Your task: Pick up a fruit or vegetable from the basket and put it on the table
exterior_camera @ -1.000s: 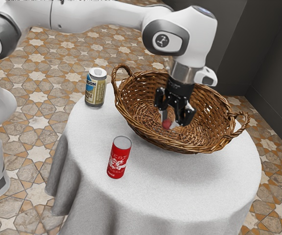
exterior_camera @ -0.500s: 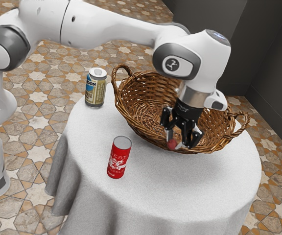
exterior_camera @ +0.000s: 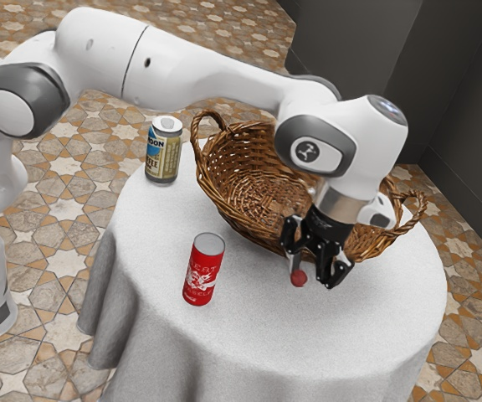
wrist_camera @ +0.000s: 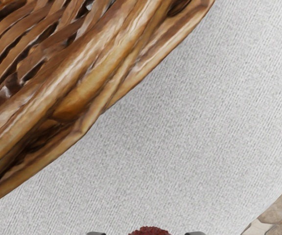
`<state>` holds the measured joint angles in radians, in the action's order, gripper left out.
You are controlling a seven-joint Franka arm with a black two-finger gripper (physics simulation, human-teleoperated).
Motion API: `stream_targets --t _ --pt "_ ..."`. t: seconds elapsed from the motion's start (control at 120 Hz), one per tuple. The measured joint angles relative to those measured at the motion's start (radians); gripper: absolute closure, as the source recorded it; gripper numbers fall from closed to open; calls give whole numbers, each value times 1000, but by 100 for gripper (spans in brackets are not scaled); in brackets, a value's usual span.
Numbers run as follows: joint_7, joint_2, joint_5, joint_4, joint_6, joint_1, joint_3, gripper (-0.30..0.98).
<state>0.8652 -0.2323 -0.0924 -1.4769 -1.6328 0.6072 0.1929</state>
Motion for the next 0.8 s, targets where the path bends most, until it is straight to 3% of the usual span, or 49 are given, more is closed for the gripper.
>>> stream_targets --t 0.7,0.8 --pt "12 -115 -60 16 -43 -54 -50 50" --pt "4 -117 -65 16 -45 -54 -52 30"
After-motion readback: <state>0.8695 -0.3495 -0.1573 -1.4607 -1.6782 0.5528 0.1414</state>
